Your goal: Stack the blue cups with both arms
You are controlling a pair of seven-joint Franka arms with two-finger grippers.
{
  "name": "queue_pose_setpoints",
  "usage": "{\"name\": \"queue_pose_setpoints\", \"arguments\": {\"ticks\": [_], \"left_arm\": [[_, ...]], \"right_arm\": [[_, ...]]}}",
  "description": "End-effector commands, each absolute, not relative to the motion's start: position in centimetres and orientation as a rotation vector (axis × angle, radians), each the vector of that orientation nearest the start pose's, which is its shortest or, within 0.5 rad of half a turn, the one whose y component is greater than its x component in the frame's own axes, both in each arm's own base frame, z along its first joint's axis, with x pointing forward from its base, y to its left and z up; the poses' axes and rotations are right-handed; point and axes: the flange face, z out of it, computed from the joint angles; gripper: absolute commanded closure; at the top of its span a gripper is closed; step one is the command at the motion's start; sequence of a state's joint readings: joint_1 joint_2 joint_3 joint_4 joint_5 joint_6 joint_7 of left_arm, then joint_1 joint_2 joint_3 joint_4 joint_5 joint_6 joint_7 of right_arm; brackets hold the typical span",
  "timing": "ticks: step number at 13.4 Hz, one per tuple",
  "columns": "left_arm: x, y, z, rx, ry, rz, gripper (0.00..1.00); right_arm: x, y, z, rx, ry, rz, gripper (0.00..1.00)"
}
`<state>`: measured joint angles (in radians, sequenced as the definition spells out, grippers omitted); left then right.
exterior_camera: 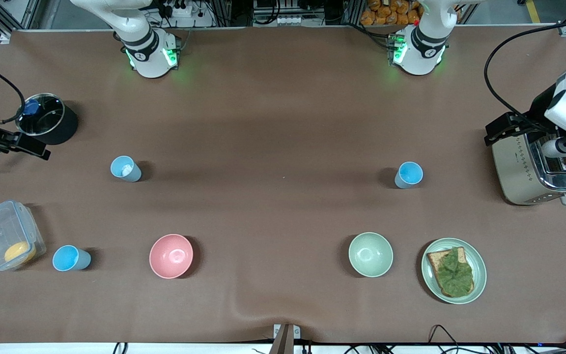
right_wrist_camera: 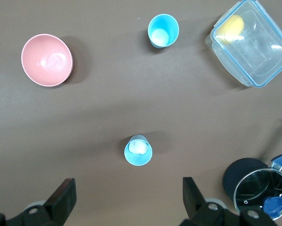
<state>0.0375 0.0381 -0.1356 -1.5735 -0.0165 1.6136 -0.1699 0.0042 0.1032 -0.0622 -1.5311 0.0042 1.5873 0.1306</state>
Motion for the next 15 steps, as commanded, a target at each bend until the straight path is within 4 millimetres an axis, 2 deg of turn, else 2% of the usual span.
{"name": "queue_pose_setpoints", "arguments": {"ticks": [1,8,15], "left_arm": [[56.8,-5.5,60.8,-3.159,-0.147,-0.016,0.0],[56.6,-4.6,60.7,-3.165,-0.182,-0.016,0.0],[56.8,-4.5,60.7,-3.164,-0.184,-0.017,0.0]], "right_arm": [[58.4,-3.4,58.6,-3.112,0.315,0.08,0.0],[58.4,-3.5,58.6,-3.112,0.317,0.084,0.0],[58.4,-3.5,58.6,-3.112,0.317,0.087,0.0]]}}
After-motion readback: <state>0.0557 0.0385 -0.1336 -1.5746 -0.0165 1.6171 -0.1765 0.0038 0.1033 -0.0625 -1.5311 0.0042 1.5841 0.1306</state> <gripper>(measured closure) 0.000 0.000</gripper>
